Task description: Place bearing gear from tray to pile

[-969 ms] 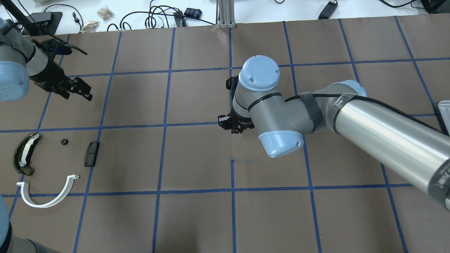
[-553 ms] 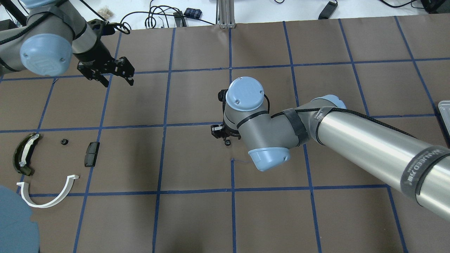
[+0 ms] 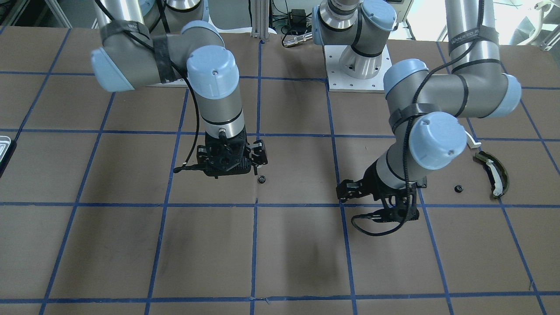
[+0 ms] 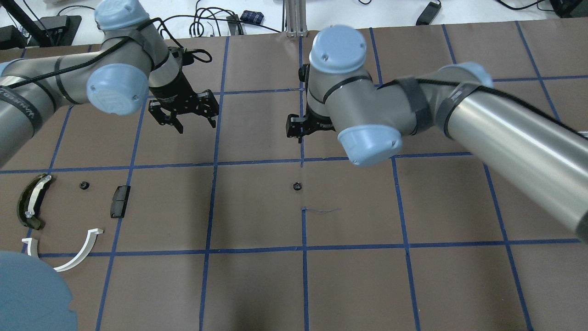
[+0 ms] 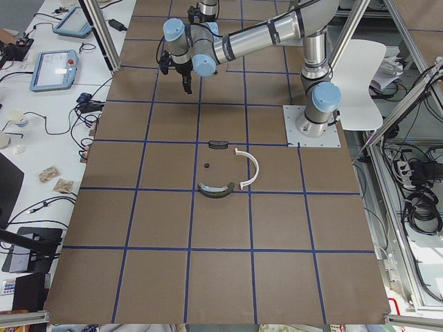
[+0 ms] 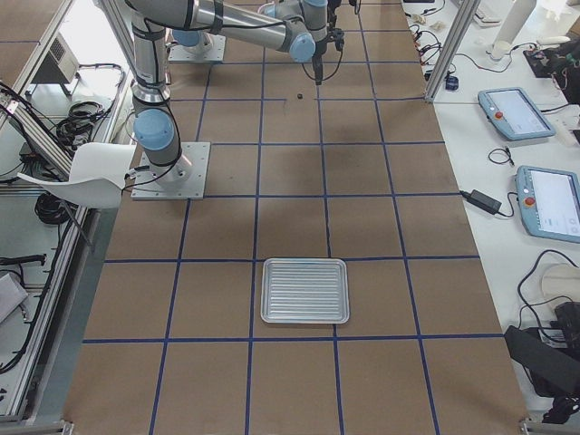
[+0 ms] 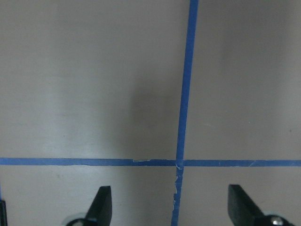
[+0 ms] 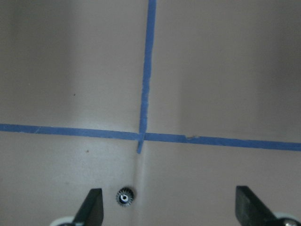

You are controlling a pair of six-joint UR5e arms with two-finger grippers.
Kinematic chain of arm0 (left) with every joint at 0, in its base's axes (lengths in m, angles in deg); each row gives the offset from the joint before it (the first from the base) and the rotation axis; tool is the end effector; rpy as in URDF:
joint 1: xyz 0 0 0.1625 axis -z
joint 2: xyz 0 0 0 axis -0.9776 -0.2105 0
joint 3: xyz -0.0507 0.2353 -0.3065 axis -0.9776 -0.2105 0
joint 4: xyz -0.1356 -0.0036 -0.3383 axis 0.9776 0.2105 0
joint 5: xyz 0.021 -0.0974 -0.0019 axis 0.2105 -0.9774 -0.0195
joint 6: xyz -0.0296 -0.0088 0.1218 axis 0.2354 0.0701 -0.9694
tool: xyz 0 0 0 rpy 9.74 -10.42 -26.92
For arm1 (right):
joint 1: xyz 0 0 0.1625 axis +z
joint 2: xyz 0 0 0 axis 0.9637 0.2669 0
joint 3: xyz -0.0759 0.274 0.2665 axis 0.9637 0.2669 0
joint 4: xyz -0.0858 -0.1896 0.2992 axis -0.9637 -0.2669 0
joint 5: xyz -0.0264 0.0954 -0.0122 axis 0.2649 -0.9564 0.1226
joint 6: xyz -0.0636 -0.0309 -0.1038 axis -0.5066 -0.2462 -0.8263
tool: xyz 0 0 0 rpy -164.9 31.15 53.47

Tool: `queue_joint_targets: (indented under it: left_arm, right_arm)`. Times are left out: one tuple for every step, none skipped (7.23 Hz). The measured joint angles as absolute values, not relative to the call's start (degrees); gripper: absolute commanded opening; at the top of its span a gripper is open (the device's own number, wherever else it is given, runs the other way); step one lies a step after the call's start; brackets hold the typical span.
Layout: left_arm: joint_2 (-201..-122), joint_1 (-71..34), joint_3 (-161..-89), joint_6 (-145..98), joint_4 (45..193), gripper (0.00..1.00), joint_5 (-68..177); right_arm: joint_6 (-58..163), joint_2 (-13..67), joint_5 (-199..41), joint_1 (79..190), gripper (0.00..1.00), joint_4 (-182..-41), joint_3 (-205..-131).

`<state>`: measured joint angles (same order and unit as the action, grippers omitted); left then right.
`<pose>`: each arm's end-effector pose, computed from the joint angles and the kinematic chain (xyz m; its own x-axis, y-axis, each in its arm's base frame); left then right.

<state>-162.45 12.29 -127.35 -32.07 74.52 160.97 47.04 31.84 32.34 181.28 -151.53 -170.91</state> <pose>-0.1452 -0.5339 0.2551 -0.9913 -0.1092 0.0738 -0.1014 0.9895 0.1029 0.2828 -0.4672 0.3020 -0.9941 -0.1005 -0.0404 -0.0967 0.9914 -0.0883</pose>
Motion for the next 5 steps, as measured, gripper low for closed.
queue_joint_targets:
  left_arm:
    - [-162.99, 16.85, -127.83, -26.56, 72.92, 0.87, 160.97]
    - [-163.68, 20.92, -128.79, -21.49, 70.60, 0.87, 161.03]
    - [-164.66, 24.38, -130.46, -17.72, 66.67, 0.87, 161.09]
    - [-165.81, 26.80, -132.34, -15.88, 62.47, 0.87, 161.04]
    - [-166.92, 29.00, -134.15, -14.77, 58.86, 0.87, 161.21]
  right_arm:
    - [42.55, 35.35, 32.98, 178.56, 1.00, -143.46, -168.27]
    - [39.71, 38.98, 33.31, 175.56, 1.00, -137.87, -166.97]
    - [38.08, 42.15, 33.30, 172.20, 1.00, -133.33, -166.00]
    - [36.80, 44.16, 32.97, 169.43, 1.00, -129.99, -165.08]
    - [35.75, 45.23, 32.68, 167.78, 1.00, -128.07, -164.37]
